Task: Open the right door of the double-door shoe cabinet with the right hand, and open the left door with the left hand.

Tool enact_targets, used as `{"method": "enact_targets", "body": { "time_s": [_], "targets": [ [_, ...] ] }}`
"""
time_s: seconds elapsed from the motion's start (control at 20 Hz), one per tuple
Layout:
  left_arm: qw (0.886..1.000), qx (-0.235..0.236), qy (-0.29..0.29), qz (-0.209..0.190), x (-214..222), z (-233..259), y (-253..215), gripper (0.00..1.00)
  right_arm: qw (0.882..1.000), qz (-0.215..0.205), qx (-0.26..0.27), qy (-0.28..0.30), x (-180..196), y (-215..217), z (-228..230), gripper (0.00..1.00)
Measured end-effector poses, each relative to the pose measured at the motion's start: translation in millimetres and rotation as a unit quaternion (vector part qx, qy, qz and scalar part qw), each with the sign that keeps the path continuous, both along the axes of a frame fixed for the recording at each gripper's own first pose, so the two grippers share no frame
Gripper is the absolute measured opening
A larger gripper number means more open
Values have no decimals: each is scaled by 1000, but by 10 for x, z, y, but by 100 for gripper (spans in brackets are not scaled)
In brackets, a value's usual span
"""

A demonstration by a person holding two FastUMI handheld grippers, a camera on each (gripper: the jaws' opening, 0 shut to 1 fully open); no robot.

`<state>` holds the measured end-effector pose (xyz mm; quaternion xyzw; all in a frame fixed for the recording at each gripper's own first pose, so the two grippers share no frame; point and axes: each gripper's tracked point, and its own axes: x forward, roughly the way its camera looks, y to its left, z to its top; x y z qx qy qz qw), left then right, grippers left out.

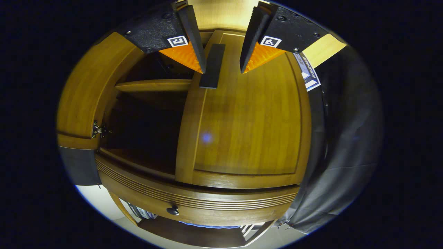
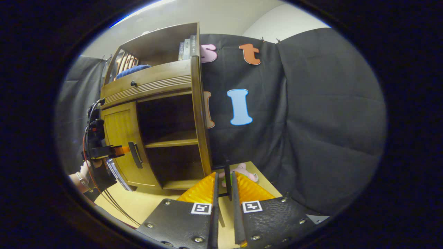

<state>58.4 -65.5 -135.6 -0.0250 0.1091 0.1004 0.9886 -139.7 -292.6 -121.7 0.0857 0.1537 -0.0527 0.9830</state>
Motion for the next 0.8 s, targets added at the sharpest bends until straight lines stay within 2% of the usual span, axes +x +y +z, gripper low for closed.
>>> {"method": "enact_targets", "body": {
  "time_s": [0.05,0.1,0.15,0.2,0.35,0.4,0.45,0.5,0.55,0.6,0.65,0.8],
  "targets": [
    [1000,3,0,-5,69,-3,-32,61,1000,-8,-1,-1,-30,-28,2,18],
    [1000,6,2,-9,128,-25,-51,55,1000,-16,-2,-3,-52,-60,11,18],
    [1000,10,5,-10,181,-48,-66,55,1000,-24,-2,-3,-68,-93,22,18],
    [1000,10,9,-13,231,-84,-77,61,1000,-29,-2,-3,-80,-120,27,18],
    [1000,12,14,-14,366,-160,-94,61,999,-43,-4,0,-112,-173,5,18],
    [1000,14,15,-14,388,-177,-83,67,999,-47,-5,0,-117,-183,10,18],
    [1000,16,15,-13,424,-181,-68,60,999,-50,-7,1,-110,-187,3,18],
    [1000,17,15,-11,465,-192,-43,59,999,-52,-7,1,-106,-198,4,18],
    [1000,18,14,-10,490,-199,-24,51,999,-53,-8,1,-109,-191,-3,18],
    [1000,20,14,-7,508,-207,-5,57,999,-54,-8,1,-103,-187,1,18],
    [1000,19,15,-9,507,-214,-4,51,999,-53,-8,2,33,-225,24,18],
    [1000,19,13,-5,497,-209,37,52,999,-45,-10,3,78,-195,30,18]
  ]
}}
